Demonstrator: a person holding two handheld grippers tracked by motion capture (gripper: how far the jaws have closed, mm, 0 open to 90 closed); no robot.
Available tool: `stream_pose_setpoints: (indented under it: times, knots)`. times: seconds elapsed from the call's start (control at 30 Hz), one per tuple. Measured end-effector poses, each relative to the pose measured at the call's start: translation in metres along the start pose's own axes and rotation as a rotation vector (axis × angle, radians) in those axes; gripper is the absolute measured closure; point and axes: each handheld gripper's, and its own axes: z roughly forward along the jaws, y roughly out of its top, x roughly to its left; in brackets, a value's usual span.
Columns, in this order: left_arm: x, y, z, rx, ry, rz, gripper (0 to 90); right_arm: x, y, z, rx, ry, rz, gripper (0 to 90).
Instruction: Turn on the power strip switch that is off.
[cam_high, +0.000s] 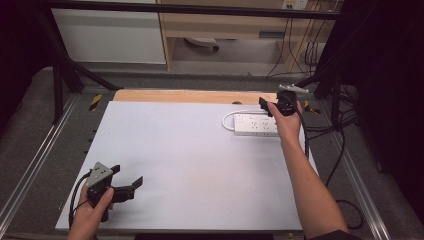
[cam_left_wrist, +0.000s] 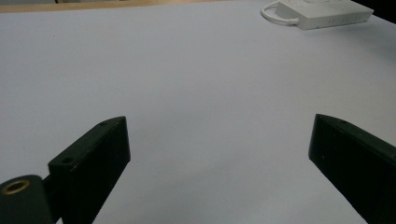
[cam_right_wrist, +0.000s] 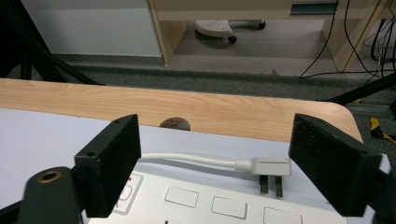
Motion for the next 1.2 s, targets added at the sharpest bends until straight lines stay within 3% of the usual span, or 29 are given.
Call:
stream_pose_setpoints:
  times: [0.3, 1.2]
  knots:
    - [0.000, 0.000, -0.001, -0.002, -0.001, -0.003, 5.5, -0.002, -0.006, 0.009, 0.025, 0.006, -0.008, 35.4]
    - [0.000, 0.000, 0.000, 0.004, -0.003, 0.002, 5.7, -0.002, -0.022, 0.027, 0.058, 0.031, -0.039, 71.8]
